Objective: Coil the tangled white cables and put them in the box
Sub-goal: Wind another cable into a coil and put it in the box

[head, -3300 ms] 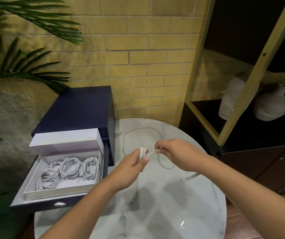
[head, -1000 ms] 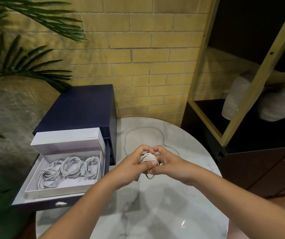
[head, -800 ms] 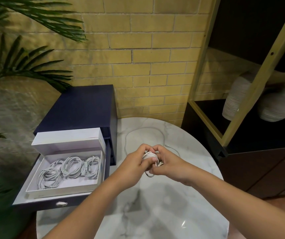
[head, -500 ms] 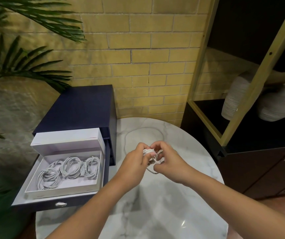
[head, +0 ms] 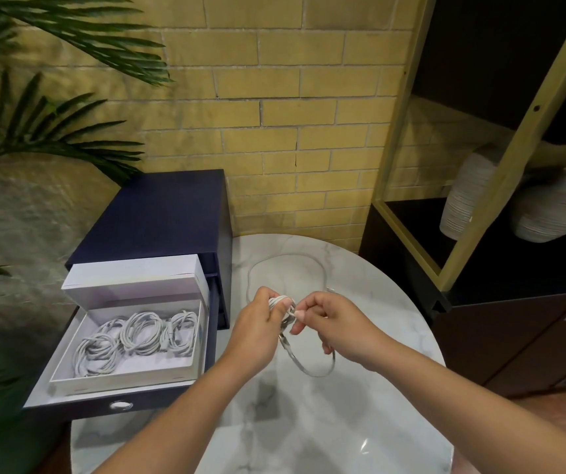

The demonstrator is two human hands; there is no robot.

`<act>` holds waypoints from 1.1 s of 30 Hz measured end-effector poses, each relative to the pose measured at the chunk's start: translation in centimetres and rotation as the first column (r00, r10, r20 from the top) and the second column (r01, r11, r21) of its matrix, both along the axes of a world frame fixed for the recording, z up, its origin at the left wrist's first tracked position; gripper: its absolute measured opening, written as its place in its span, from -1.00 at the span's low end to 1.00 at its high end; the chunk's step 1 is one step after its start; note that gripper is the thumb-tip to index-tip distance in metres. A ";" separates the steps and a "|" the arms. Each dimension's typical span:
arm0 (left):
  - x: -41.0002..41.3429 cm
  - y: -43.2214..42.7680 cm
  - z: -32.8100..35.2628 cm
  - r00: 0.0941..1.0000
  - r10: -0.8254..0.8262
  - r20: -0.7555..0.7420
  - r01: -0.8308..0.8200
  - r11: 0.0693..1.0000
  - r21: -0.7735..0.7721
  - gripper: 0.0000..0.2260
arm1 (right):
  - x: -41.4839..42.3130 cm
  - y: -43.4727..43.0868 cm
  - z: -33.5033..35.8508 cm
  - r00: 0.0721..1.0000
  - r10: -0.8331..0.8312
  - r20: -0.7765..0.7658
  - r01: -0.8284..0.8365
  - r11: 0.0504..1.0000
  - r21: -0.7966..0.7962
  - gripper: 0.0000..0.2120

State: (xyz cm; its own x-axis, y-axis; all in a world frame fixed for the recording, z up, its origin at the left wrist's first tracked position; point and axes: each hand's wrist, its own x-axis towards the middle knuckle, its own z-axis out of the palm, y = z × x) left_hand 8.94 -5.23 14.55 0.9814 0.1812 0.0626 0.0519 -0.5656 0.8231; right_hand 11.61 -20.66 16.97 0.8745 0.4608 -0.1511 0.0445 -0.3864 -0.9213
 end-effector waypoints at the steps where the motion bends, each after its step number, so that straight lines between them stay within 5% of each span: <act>1: 0.0 0.0 0.1 1.000 0.012 -0.006 -0.012 1.000 -0.007 -0.83 | 0.0 0.0 0.0 1.000 0.003 0.031 -0.002 1.000 -0.031 -0.88; 11: 0.4 0.0 0.1 0.998 0.039 -0.046 -0.046 0.987 -0.156 -0.81 | -0.6 0.2 -0.6 0.961 0.158 0.225 -0.077 0.940 -0.331 -0.82; 15: 0.4 -0.4 0.0 0.996 0.077 -0.050 -0.086 0.972 -0.219 -0.80 | -1.0 0.5 -1.3 0.879 0.255 0.403 -0.064 0.900 -0.430 -0.84; 26: 0.7 -0.7 -0.4 0.992 0.086 -0.091 -0.104 0.971 -0.215 -0.87 | -1.9 0.9 -1.9 0.677 0.306 0.670 -0.039 0.923 -0.382 -0.78; 29: 0.9 -0.4 -0.6 0.988 0.084 -0.127 -0.111 0.969 -0.221 -0.86 | -1.7 0.6 -2.3 0.646 0.400 0.650 -0.118 0.894 -0.433 -0.69; 33: 0.8 0.2 0.0 0.987 0.076 -0.143 -0.101 0.978 -0.180 -0.74 | -1.7 0.4 -2.7 0.632 0.476 0.611 -0.132 0.843 -0.521 -0.83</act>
State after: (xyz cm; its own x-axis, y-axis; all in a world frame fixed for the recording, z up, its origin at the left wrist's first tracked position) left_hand 9.76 -5.05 14.52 0.9580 0.2638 -0.1122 0.2126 -0.3911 0.8954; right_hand 9.90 -20.28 14.23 0.6075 0.7676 0.2043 0.7824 -0.5338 -0.3207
